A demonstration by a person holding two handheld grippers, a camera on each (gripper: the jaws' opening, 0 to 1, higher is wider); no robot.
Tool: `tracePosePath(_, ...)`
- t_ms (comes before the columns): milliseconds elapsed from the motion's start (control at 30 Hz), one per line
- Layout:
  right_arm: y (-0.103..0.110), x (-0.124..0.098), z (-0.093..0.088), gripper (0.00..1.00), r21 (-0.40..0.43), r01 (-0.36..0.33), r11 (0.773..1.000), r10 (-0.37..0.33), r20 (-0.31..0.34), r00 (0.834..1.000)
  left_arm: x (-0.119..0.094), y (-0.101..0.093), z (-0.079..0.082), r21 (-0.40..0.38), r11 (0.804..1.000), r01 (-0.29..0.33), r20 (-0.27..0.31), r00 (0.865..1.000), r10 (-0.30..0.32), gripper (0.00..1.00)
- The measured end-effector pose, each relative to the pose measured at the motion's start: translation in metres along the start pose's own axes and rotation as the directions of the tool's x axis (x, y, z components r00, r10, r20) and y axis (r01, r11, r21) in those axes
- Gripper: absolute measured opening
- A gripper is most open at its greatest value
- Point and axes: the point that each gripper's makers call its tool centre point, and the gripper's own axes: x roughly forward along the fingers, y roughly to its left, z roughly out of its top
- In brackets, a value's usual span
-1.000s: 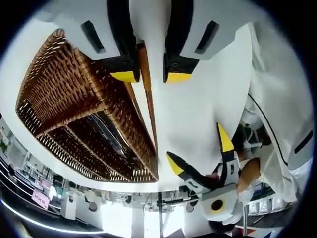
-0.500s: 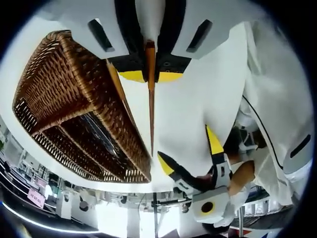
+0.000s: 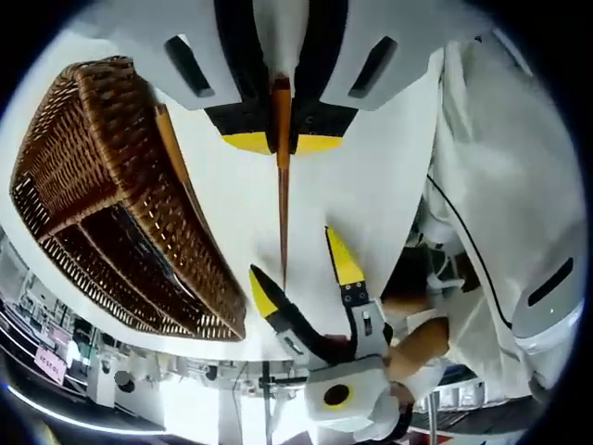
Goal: Arrange the knives, forks, and spoons in their matching storage slots by inserting each utensil handle-first until every utensil is classified and aligned in the correct compartment
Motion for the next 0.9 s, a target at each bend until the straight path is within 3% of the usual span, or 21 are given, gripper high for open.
tracePosePath(233, 0.006, 0.0, 0.001, 0.07, -0.01, -0.008, 1.0, 0.009, 0.005, 1.0, 0.003, -0.002, 0.002, 0.019, 1.0, 0.01, -0.011, 1.0, -0.01, 0.42)
tracePosePath(400, 0.009, 0.0, 0.002, 0.07, -0.016, -0.014, 1.0, 0.014, 0.006, 1.0, 0.004, -0.005, -0.002, 0.037, 0.999, 0.024, -0.039, 0.999, -0.023, 0.32)
tracePosePath(900, 0.011, -0.002, 0.001, 0.07, -0.019, -0.013, 1.0, 0.014, 0.017, 1.0, 0.006, -0.01, -0.007, 0.044, 0.998, 0.051, -0.085, 0.995, -0.047, 0.24)
